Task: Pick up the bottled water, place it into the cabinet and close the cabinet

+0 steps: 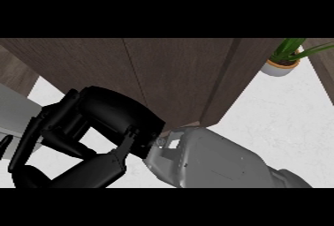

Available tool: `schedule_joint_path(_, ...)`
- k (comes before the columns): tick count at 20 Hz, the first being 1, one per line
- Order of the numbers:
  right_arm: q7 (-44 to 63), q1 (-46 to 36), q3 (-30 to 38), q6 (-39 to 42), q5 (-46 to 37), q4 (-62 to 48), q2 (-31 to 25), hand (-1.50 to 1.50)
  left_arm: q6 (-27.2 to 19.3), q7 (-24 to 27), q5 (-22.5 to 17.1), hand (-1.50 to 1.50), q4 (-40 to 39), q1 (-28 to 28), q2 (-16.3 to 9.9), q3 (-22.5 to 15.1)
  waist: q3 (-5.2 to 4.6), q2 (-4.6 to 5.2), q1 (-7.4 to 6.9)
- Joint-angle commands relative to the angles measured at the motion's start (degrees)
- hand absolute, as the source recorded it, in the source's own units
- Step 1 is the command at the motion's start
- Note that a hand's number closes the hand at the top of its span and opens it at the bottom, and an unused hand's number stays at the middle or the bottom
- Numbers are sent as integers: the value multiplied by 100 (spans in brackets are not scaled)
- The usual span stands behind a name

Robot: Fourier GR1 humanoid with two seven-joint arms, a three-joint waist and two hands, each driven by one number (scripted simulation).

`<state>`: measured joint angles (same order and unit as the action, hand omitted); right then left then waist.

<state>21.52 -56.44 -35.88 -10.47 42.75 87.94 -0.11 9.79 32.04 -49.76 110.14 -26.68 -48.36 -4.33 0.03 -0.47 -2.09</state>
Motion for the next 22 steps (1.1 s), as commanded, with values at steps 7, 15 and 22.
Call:
schedule_joint_path(7,-704,307,812,731,-300,-1192,-372,150,83,-284,-162,-150,414,-297,-97,548,0,55,54)
schedule_joint_path(15,-1085,145,1121,471,-913,-1804,-823,150,-4,-235,64,-150,270,-192,164,293,-8,73,151)
schedule_joint_path(22,-1278,-73,1428,394,-1059,-2187,-958,150,104,-422,-97,-150,199,-109,84,389,-8,89,148)
